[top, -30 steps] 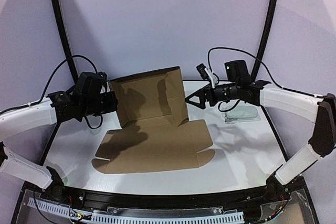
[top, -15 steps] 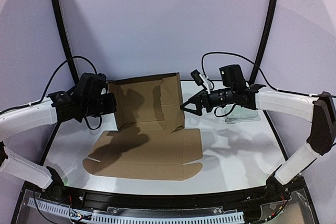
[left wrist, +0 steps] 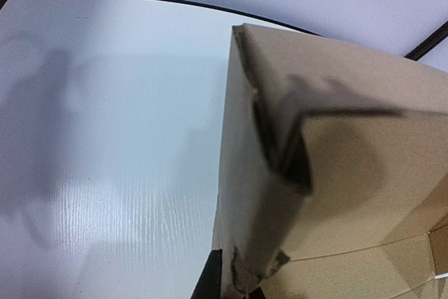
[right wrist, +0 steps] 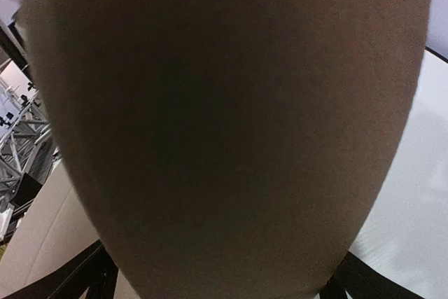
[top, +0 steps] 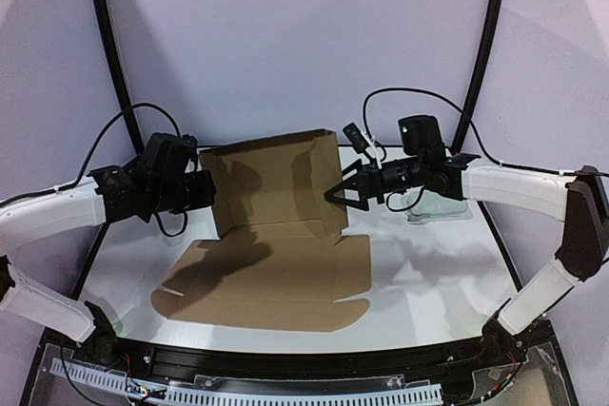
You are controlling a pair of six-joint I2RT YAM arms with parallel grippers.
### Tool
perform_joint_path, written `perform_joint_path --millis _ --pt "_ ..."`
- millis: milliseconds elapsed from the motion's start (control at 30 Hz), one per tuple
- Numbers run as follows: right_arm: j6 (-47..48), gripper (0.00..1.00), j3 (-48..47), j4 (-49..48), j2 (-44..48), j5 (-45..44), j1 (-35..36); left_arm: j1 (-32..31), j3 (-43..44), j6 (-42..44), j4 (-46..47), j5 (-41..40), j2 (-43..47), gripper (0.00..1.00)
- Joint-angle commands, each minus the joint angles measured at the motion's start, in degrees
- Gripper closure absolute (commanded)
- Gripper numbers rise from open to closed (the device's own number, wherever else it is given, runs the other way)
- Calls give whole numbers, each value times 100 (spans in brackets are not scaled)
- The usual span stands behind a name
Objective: Fold the paper box
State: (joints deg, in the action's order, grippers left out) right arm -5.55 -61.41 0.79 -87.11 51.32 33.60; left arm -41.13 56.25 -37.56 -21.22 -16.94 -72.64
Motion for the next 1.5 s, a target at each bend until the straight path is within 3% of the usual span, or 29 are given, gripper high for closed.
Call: perform_joint_path --millis 0,100,233,600,733,900,1033,1100,1233,1467 --pt "31 2 -10 -103 174 412 150 -23 201 -167 149 9 -76 99" --pt "54 2 -58 114 202 -115 177 -23 214 -190 130 24 -99 99" --pt "202 3 -250 707 47 -1837 308 -26 251 -200 151 44 -77 99" --pt "103 26 -555 875 -788 -4842 726 -26 356 -180 301 291 -92 99" --pt "55 37 -636 848 -1054 -5356 788 -26 361 -186 309 319 -118 99" --pt "-96 60 -496 419 -1110 -5743 789 -26 354 -177 279 348 -143 99" --pt "-184 69 -398 60 -1147 -6003 794 -26 343 -191 300 458 -182 99" --pt "-96 67 -256 -292 -1103 -5834 795 -26 326 -173 327 533 -211 99" --pt "318 49 -77 -737 -929 -5353 794 -26 307 -112 393 819 -266 99" --pt "493 39 -147 -513 -759 -5863 717 -23 228 -19 465 1155 -143 99"
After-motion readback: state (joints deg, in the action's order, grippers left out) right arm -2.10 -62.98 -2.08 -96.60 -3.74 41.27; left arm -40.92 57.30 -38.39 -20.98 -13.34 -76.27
